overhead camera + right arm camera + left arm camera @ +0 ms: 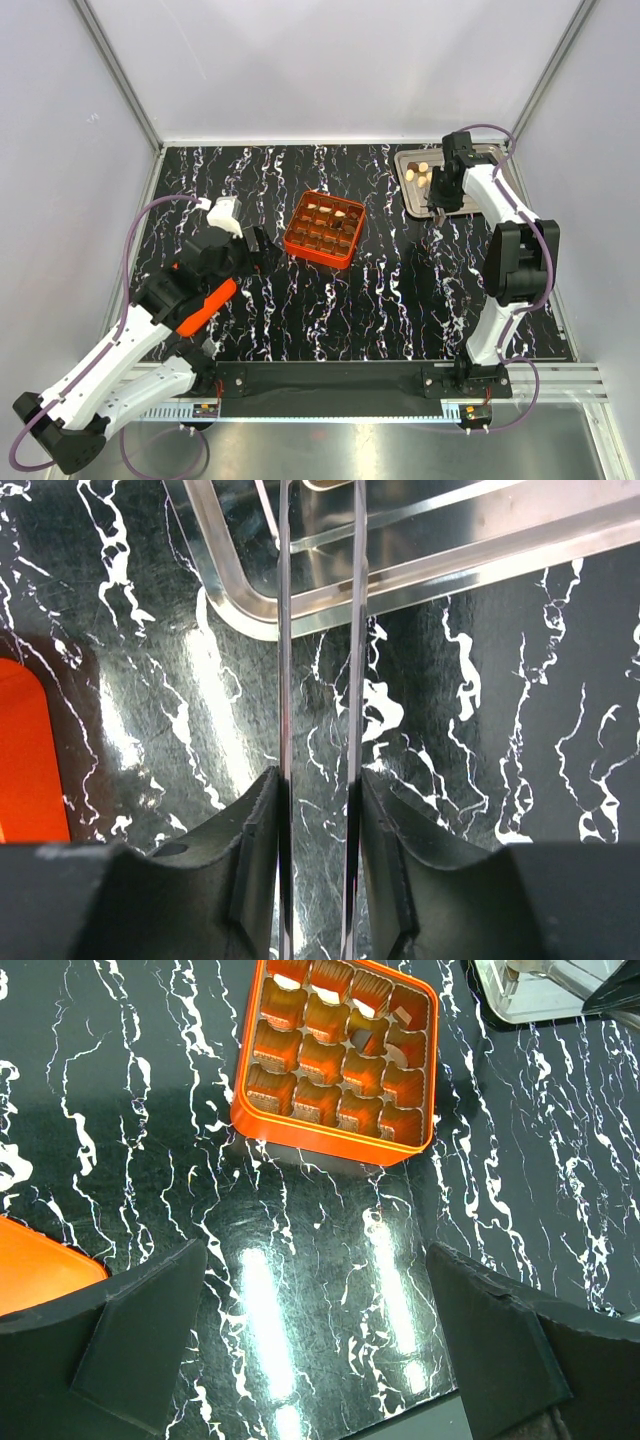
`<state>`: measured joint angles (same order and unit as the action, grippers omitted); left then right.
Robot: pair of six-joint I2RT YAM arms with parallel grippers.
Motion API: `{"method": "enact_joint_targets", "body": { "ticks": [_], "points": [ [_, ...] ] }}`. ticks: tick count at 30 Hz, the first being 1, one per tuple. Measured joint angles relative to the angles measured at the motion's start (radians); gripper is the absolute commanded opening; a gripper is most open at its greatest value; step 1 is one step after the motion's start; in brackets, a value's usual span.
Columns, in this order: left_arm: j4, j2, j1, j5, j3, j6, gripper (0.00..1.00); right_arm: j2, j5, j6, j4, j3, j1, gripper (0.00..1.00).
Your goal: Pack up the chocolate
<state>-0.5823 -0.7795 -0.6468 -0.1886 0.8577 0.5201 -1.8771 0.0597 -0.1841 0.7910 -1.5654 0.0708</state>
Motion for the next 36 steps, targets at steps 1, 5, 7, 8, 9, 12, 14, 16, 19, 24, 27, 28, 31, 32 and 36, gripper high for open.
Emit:
{"method": "enact_joint_targets", "body": {
  "ticks": [1,5,7,8,9,12,14,16,19,24,27,28,31,32,36],
  "points": [
    [0.000,0.000,0.000,0.000,0.000,0.000,0.99,0.005,0.000,-0.001,0.003,0.000,0.000,0.40],
    [0.000,0.000,0.000,0.000,0.000,0.000,0.99,0.027,-0.001,-0.004,0.019,-0.002,0.000,0.39],
    [0.000,0.000,0.000,0.000,0.000,0.000,0.99,0.039,-0.002,-0.006,0.021,-0.002,0.000,0.39],
    [0.000,0.000,0.000,0.000,0.000,0.000,0.99,0.044,-0.002,-0.008,0.021,-0.002,0.000,0.39],
    [0.000,0.000,0.000,0.000,0.000,0.000,0.99,0.049,-0.004,-0.011,0.022,-0.002,0.000,0.38],
    [0.000,0.000,0.000,0.000,0.000,0.000,0.99,0.070,-0.027,-0.023,0.023,-0.002,0.002,0.38],
    [0.000,0.000,0.000,0.000,0.000,0.000,0.99,0.092,-0.040,-0.033,0.023,-0.002,0.010,0.38],
    [0.000,0.000,0.000,0.000,0.000,0.000,0.99,0.117,-0.043,-0.042,0.027,-0.003,0.029,0.38],
    [0.000,0.000,0.000,0.000,0.000,0.000,0.99,0.142,-0.044,-0.055,0.057,-0.050,0.109,0.38],
    [0.000,0.000,0.000,0.000,0.000,0.000,0.99,0.156,-0.055,-0.083,0.058,-0.120,0.307,0.39],
    [0.000,0.000,0.000,0.000,0.000,0.000,0.99,0.157,-0.063,-0.101,0.059,-0.130,0.426,0.38],
    [0.000,0.000,0.000,0.000,0.000,0.000,0.99,0.156,-0.066,-0.106,0.061,-0.130,0.457,0.38],
    [0.000,0.001,0.000,0.000,0.000,0.000,0.99,0.142,-0.066,-0.119,0.069,-0.137,0.526,0.39],
    [0.000,0.002,0.000,0.000,0.000,0.000,0.99,0.132,-0.063,-0.124,0.070,-0.143,0.546,0.39],
    [-0.001,0.007,0.000,0.000,0.000,0.000,0.99,0.100,-0.048,-0.135,0.076,-0.148,0.598,0.38]
  ]
}}
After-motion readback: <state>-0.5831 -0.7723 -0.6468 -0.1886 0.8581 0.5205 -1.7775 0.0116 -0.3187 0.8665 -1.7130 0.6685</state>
